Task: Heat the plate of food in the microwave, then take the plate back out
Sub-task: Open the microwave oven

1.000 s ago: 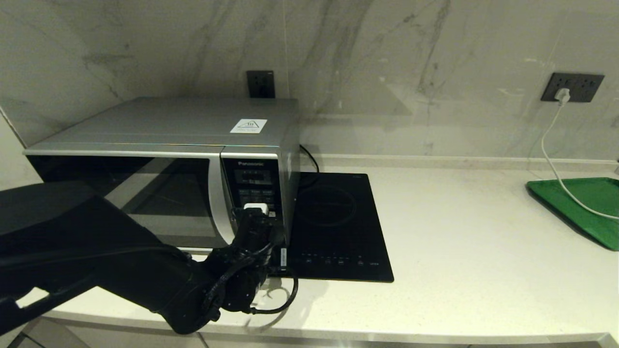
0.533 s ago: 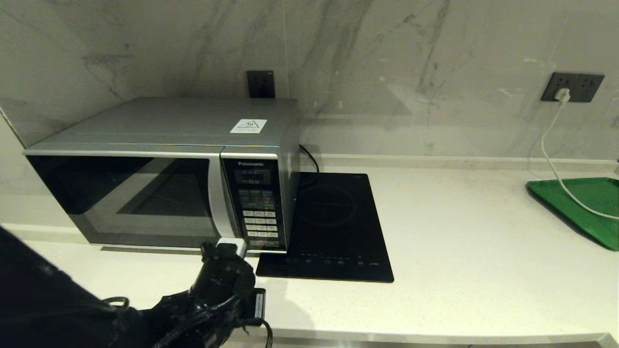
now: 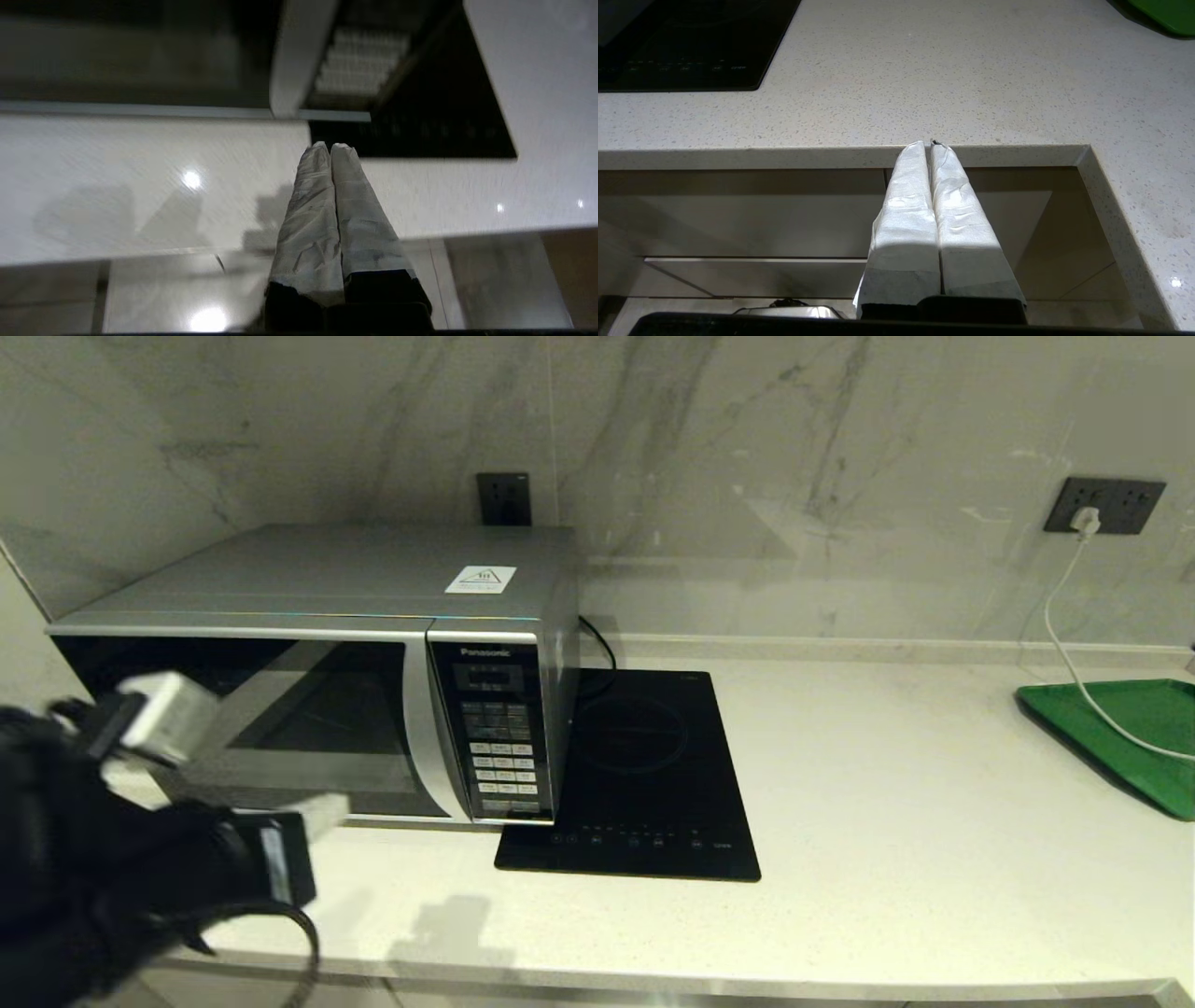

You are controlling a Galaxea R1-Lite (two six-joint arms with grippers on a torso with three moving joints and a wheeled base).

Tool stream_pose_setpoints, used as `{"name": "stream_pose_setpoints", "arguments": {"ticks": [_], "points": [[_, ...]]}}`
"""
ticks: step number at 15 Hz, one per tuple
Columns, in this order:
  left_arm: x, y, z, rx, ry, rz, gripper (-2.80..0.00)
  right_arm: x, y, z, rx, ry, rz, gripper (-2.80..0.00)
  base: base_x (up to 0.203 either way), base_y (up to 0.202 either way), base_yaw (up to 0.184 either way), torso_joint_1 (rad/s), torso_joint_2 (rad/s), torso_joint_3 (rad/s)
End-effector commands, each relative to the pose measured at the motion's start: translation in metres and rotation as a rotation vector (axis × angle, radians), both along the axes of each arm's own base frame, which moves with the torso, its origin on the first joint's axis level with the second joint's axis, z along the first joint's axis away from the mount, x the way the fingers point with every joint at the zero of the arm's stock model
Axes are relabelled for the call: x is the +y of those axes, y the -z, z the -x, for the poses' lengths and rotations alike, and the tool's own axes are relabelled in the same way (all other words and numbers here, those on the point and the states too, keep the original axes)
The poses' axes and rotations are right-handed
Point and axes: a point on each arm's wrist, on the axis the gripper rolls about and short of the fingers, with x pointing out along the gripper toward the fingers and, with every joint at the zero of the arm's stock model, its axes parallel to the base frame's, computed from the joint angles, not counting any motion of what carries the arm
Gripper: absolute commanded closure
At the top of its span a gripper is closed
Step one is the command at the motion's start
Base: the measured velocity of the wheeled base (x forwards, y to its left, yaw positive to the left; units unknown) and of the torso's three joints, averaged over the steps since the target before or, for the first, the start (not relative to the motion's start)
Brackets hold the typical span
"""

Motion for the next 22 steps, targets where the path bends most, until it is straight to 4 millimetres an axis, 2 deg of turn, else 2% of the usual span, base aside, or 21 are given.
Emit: {"name": "stream_pose_setpoints", "arguments": {"ticks": [1,3,4,6,9,11,13,14,17,19,21,22], "points": [[0.044,-0.076,0.047,-0.188,-0.053,0.014,0.0,0.0,0.0,0.0,0.001,0.0,-0.001,0.0,0.0,0.0,0.0,0.0,0.0,0.0],[0.061,-0.12,0.081,-0.258,-0.076,-0.003,0.0,0.0,0.0,0.0,0.001,0.0,-0.001,0.0,0.0,0.0,0.0,0.0,0.0,0.0],[0.066,-0.134,0.103,-0.273,-0.08,-0.014,0.0,0.0,0.0,0.0,0.001,0.0,-0.001,0.0,0.0,0.0,0.0,0.0,0.0,0.0],[0.072,-0.144,0.147,-0.341,-0.073,-0.052,0.0,0.0,0.0,0.0,0.001,0.0,-0.001,0.0,0.0,0.0,0.0,0.0,0.0,0.0],[0.078,-0.12,0.197,-0.436,-0.046,-0.149,0.0,0.0,0.0,0.0,0.002,0.0,0.0,0.0,0.0,0.0,0.0,0.0,0.0,0.0],[0.082,-0.086,0.227,-0.461,-0.046,-0.186,0.0,0.0,0.0,0.0,0.001,0.0,-0.001,0.0,0.0,0.0,0.0,0.0,0.0,0.0],[0.085,-0.049,0.247,-0.428,-0.05,-0.218,0.0,0.0,0.0,0.0,0.003,0.0,-0.001,0.0,0.0,0.0,0.0,0.0,0.0,0.0],[0.086,-0.035,0.248,-0.354,-0.088,-0.227,0.0,0.0,0.0,0.0,0.001,0.0,-0.001,0.0,0.0,0.0,0.0,0.0,0.0,0.0],[0.082,-0.035,0.246,-0.34,-0.176,-0.261,0.0,0.0,0.0,0.0,0.001,0.0,-0.001,0.0,0.0,0.0,0.0,0.0,0.0,0.0],[0.075,-0.032,0.251,-0.378,-0.134,-0.327,0.0,0.0,0.0,0.0,0.001,0.0,-0.001,0.0,0.0,0.0,0.0,0.0,0.0,0.0],[0.074,-0.014,0.252,-0.365,-0.12,-0.333,0.0,0.0,0.0,0.0,0.001,0.0,-0.001,0.0,0.0,0.0,0.0,0.0,0.0,0.0],[0.073,0.001,0.255,-0.365,-0.119,-0.335,0.0,0.0,0.0,0.0,0.001,0.0,-0.001,0.0,0.0,0.0,0.0,0.0,0.0,0.0]]}}
